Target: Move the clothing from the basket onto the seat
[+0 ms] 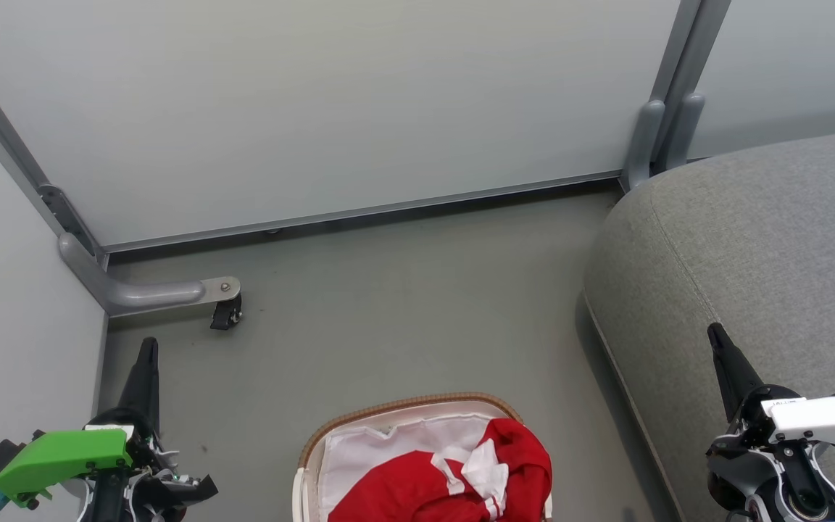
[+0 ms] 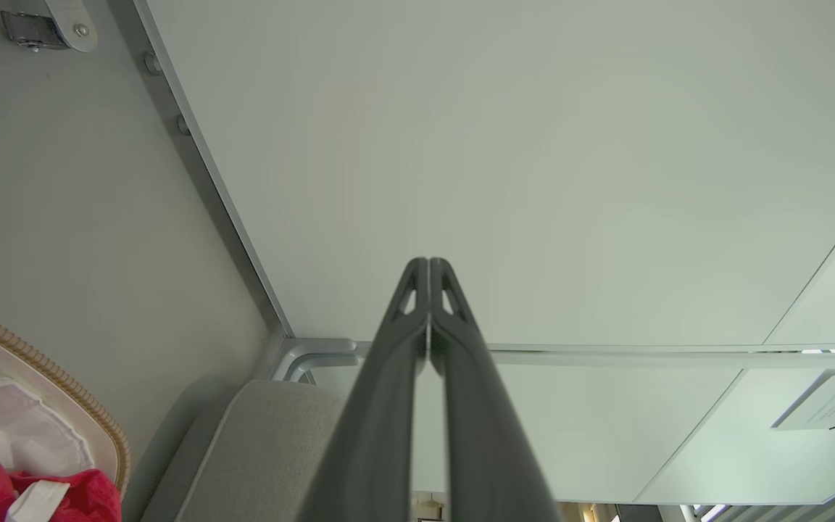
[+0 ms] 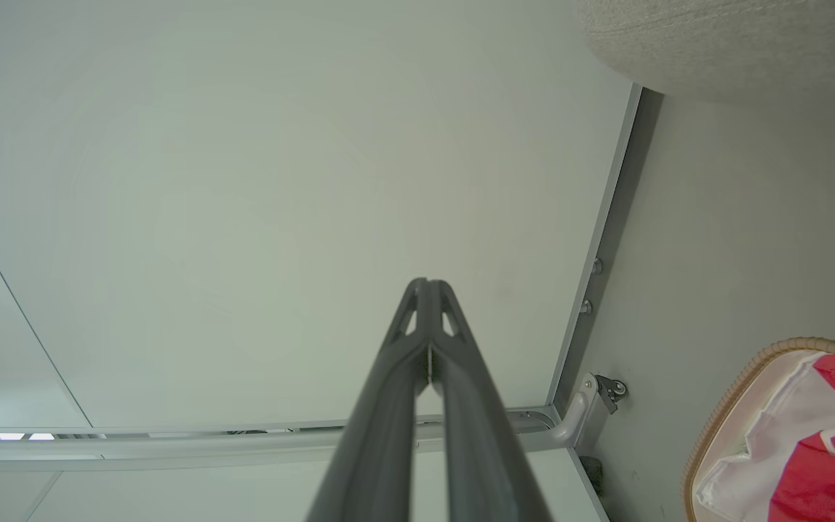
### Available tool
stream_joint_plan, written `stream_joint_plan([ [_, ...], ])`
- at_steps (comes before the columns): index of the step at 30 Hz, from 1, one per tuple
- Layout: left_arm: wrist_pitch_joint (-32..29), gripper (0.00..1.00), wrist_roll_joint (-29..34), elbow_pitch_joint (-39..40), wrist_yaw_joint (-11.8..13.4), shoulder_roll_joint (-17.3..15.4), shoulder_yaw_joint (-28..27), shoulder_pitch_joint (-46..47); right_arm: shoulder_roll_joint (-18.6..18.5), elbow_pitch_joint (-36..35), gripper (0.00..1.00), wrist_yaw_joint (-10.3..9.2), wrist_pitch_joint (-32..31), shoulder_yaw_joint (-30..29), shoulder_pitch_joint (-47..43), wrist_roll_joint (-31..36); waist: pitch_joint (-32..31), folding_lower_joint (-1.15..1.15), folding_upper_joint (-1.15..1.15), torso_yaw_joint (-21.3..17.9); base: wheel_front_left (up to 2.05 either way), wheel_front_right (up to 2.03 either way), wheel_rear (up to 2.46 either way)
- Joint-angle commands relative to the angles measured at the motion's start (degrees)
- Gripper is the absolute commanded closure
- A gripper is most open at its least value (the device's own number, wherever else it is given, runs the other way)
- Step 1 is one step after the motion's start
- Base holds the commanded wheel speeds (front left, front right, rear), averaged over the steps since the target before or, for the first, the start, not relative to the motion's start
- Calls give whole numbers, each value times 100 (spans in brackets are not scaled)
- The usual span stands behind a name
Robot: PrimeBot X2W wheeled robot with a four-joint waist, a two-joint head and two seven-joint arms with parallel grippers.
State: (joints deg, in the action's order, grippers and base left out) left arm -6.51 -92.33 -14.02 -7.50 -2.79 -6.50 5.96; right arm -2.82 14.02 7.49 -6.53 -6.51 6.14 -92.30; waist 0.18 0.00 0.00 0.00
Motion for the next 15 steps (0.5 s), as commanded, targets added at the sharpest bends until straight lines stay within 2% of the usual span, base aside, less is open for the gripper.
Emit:
stream_joint_plan([
  [1, -6, 100, 10, 8, -20, -48, -7, 86, -36, -16, 100, 0, 0, -3, 35, 3, 0, 0, 0, 0, 0, 0, 0],
  [12, -6, 100, 10, 8, -20, -48, -7, 86, -36, -16, 100, 0, 0, -3, 35, 3, 0, 0, 0, 0, 0, 0, 0],
  [13, 4, 0, 1, -14, 1, 5, 6, -7, 5, 19, 0, 0, 7, 3, -8, 3, 0, 0, 0, 0, 0, 0, 0],
  [15, 2, 0, 0, -135, 2, 29, 14, -74, 46, 123, 0, -1, 0, 10, -90, 0, 0, 0, 0, 0, 0, 0, 0],
])
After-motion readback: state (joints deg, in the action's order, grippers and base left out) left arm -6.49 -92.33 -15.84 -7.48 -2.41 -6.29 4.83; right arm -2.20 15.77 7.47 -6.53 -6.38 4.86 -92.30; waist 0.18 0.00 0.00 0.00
